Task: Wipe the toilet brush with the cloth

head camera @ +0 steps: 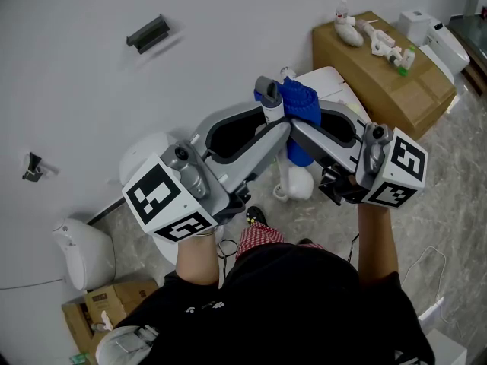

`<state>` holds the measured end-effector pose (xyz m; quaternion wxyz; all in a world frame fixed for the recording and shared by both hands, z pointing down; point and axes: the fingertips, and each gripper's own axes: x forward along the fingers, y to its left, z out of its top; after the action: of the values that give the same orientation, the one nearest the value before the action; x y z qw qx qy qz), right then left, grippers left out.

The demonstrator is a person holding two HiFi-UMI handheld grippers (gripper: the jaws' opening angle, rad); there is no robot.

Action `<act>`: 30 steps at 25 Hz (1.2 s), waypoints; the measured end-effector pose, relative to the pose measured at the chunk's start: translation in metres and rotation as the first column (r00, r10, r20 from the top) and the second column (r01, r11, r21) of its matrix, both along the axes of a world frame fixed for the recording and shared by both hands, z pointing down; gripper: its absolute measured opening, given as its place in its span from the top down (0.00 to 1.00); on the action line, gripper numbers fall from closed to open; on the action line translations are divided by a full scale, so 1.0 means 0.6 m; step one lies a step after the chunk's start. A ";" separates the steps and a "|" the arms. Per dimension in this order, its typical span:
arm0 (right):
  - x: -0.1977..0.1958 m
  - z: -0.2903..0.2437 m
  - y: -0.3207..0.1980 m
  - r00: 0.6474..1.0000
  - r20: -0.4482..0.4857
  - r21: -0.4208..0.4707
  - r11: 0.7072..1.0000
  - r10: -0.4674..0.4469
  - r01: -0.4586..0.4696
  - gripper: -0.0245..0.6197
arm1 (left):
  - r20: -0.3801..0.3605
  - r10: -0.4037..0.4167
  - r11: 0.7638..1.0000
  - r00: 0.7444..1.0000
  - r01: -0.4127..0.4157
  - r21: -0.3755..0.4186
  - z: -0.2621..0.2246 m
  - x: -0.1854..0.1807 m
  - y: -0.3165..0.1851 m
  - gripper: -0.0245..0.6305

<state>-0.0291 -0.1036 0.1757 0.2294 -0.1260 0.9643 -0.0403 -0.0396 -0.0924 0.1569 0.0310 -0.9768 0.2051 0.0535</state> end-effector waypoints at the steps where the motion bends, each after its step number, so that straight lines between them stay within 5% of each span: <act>1: 0.000 0.000 0.000 1.000 0.001 -0.001 1.000 -0.001 0.001 0.86 | 0.002 -0.001 1.000 1.000 0.001 0.000 0.000 0.001 0.000 0.82; 30: -0.007 0.039 0.002 0.998 0.002 -0.077 0.995 -0.058 0.058 0.86 | -0.018 -0.007 1.000 1.000 0.007 0.006 -0.010 -0.003 0.004 0.82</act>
<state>-0.0330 -0.1026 0.1994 0.2228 -0.1067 0.9654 -0.0840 -0.0413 -0.0900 0.1509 0.0322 -0.9754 0.2087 0.0630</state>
